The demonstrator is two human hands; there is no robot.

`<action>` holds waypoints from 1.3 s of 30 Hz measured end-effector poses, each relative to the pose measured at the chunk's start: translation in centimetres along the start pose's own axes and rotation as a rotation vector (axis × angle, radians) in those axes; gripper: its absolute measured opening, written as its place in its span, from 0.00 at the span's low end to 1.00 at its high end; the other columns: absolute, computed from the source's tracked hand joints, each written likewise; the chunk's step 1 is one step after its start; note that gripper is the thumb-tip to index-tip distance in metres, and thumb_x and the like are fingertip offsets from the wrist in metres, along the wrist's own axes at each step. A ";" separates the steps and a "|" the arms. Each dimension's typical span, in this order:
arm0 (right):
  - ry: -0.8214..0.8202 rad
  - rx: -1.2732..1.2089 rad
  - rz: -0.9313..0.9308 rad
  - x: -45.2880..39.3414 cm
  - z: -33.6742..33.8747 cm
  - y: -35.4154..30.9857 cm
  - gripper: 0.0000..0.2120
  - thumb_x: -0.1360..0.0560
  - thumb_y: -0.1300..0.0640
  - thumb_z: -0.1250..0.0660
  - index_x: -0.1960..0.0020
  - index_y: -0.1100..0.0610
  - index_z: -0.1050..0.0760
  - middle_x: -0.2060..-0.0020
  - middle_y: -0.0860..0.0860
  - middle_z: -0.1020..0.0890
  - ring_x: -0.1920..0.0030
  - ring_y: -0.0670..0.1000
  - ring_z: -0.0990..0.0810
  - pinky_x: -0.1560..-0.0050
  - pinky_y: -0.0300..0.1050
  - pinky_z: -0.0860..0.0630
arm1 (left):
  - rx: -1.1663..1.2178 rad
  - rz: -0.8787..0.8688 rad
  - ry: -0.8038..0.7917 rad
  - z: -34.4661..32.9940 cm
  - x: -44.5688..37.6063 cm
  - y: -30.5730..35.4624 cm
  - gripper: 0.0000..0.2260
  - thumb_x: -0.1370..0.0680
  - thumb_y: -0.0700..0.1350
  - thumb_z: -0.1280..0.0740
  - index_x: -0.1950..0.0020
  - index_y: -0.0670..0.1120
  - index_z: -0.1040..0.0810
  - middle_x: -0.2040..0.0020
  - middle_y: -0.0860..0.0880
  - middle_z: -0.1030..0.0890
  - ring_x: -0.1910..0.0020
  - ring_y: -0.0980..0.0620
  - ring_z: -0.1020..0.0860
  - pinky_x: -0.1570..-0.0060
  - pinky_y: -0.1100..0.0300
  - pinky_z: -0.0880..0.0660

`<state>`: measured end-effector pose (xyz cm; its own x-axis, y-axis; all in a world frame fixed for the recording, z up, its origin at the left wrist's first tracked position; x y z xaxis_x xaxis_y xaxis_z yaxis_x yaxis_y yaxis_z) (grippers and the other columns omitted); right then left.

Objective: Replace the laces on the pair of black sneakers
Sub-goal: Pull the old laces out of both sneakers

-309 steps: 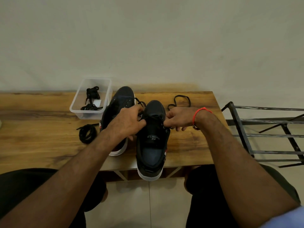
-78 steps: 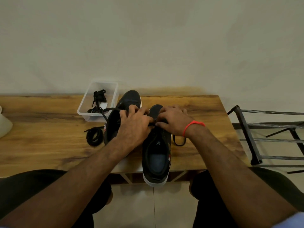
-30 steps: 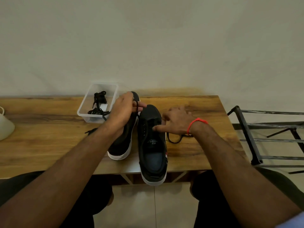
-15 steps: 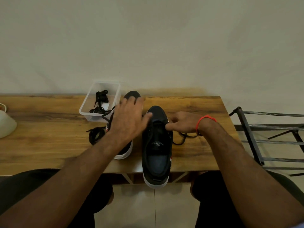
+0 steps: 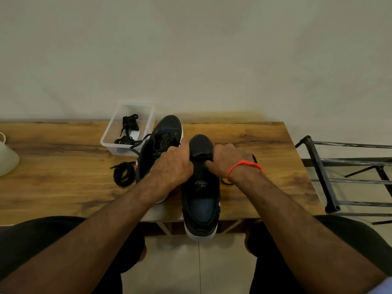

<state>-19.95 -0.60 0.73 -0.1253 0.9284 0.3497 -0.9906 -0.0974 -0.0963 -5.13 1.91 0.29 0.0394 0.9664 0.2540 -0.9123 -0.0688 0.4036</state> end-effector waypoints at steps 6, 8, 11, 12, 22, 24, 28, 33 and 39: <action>-0.058 -0.074 -0.064 -0.5 0.9 2.0 0.16 0.24 0.41 0.35 0.57 0.52 0.33 0.58 0.52 0.26 0.55 0.58 0.23 0.53 0.52 0.22 | 0.024 0.071 -0.029 0.7 -0.3 -0.7 0.27 0.18 0.42 0.35 0.23 0.51 0.42 0.37 0.43 0.24 0.71 0.52 0.17 0.61 0.52 0.16; -0.102 -0.155 -0.097 -1.0 0.9 2.9 0.17 0.24 0.42 0.34 0.62 0.53 0.32 0.62 0.52 0.25 0.59 0.56 0.23 0.58 0.49 0.24 | 0.021 0.088 -0.025 0.9 -0.4 -1.0 0.26 0.19 0.43 0.34 0.24 0.52 0.41 0.36 0.43 0.25 0.72 0.53 0.17 0.64 0.55 0.17; -0.167 -0.259 -0.134 -1.1 1.1 3.8 0.16 0.22 0.46 0.34 0.64 0.55 0.29 0.66 0.52 0.26 0.65 0.53 0.27 0.65 0.45 0.30 | 0.006 0.100 -0.021 0.9 -0.5 -1.2 0.26 0.19 0.43 0.34 0.24 0.52 0.41 0.36 0.43 0.25 0.72 0.53 0.17 0.66 0.56 0.17; -0.175 -0.274 -0.140 -1.0 1.1 3.9 0.16 0.21 0.47 0.35 0.63 0.55 0.29 0.66 0.52 0.26 0.65 0.52 0.27 0.65 0.45 0.30 | -0.006 0.098 -0.020 0.9 -0.6 -1.3 0.26 0.19 0.43 0.34 0.24 0.52 0.41 0.36 0.43 0.24 0.72 0.53 0.17 0.67 0.57 0.18; 0.071 -0.080 0.085 -0.9 -0.1 1.6 0.17 0.22 0.46 0.34 0.34 0.44 0.30 0.34 0.53 0.31 0.32 0.60 0.34 0.35 0.60 0.29 | 0.019 0.014 -0.029 0.7 -0.5 -1.2 0.26 0.18 0.48 0.35 0.23 0.55 0.42 0.41 0.49 0.20 0.74 0.57 0.18 0.62 0.54 0.17; 0.085 -0.067 0.110 -0.9 -0.1 1.2 0.17 0.21 0.46 0.36 0.33 0.43 0.28 0.32 0.52 0.31 0.31 0.60 0.36 0.33 0.61 0.33 | 0.006 -0.002 -0.021 0.6 -0.5 -1.1 0.25 0.18 0.49 0.35 0.23 0.55 0.41 0.44 0.51 0.20 0.74 0.57 0.18 0.63 0.56 0.18; 0.112 -0.042 0.140 -1.2 -0.5 0.8 0.14 0.20 0.45 0.36 0.36 0.45 0.24 0.34 0.52 0.29 0.31 0.59 0.34 0.30 0.60 0.33 | 0.007 -0.008 -0.043 0.7 -0.6 -1.2 0.26 0.18 0.48 0.35 0.23 0.55 0.42 0.45 0.50 0.19 0.73 0.57 0.18 0.59 0.53 0.17; 0.183 -0.399 0.142 -1.5 0.5 1.0 0.04 0.21 0.51 0.32 0.55 0.48 0.23 0.47 0.49 0.25 0.42 0.55 0.26 0.40 0.54 0.25 | -0.081 -0.017 -0.038 0.7 -0.7 -1.2 0.28 0.20 0.49 0.34 0.22 0.55 0.41 0.40 0.47 0.21 0.56 0.50 0.17 0.49 0.46 0.19; 0.120 -0.736 0.204 -0.8 1.2 0.2 0.03 0.19 0.58 0.34 0.51 0.54 0.23 0.57 0.48 0.21 0.54 0.48 0.24 0.55 0.41 0.25 | -0.106 -0.060 -0.080 0.5 -0.5 -1.0 0.26 0.19 0.51 0.33 0.23 0.56 0.37 0.39 0.49 0.21 0.50 0.49 0.19 0.48 0.48 0.20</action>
<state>-20.09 -1.79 1.53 -0.2529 0.9543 0.1590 -0.6513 -0.0464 -0.7574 -4.05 1.36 0.19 0.1233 0.9449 0.3034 -0.9452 0.0187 0.3261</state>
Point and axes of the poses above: each hand's wrist, its own x-axis away from the middle knuckle, its own z-axis out of the back of the hand, y = z × x, the point moved 1 cm from there along -x, towards the middle knuckle
